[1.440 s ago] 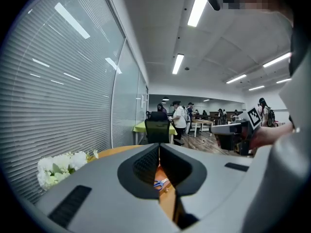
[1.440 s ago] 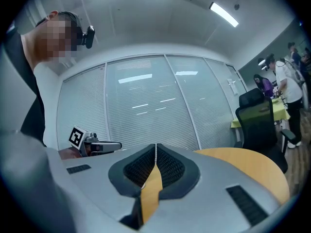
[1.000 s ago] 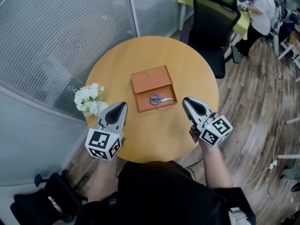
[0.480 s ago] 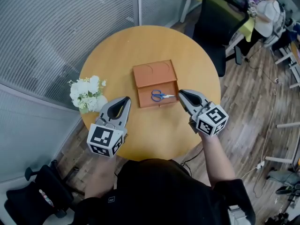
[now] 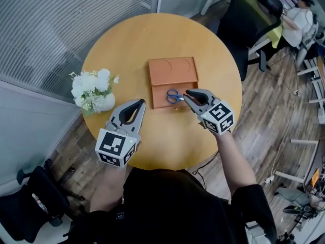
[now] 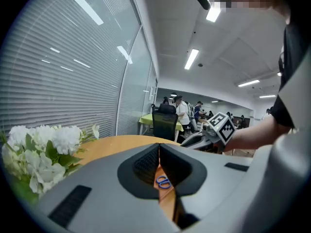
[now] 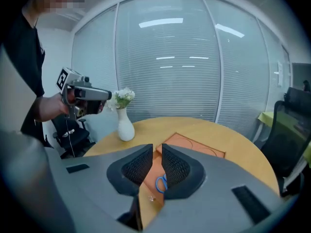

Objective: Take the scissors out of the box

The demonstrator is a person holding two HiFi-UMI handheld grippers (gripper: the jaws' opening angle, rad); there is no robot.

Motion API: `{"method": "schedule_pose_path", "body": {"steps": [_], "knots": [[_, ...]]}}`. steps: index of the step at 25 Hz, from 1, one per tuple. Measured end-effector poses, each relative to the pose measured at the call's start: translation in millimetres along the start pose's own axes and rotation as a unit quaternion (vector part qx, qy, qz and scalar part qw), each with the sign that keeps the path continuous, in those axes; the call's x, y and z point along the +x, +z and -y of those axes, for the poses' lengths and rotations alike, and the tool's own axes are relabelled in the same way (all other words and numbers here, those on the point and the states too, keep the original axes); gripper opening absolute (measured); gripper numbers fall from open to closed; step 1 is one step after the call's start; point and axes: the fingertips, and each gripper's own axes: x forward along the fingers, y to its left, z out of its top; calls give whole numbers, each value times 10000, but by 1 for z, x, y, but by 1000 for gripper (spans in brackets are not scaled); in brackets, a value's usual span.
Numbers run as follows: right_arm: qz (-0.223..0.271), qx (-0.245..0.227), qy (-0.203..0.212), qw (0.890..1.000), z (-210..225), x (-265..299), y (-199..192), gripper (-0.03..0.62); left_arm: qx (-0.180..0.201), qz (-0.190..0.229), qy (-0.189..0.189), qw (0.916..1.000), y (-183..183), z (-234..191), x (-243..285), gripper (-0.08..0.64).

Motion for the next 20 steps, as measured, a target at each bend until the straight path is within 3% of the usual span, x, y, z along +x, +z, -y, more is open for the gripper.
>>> {"method": "schedule_pose_path", "body": {"steps": [3,6,9,20], "knots": [[-464,-254,120,9985,2,21,-18,44,-129,28,13,9999,-7,0,1,14],[-1004,-530,245,9932,4,40,-39,127,-226,46,-11,9997,-14,3,2,15],[-1464,-761,384,9855,5,59,-59,130,-263,70,1,9996,-17,4,1,14],[-2932,-1491,822,9408,6,109,-133,138,-466,26,112,9988,-29,1,-13,15]]}}
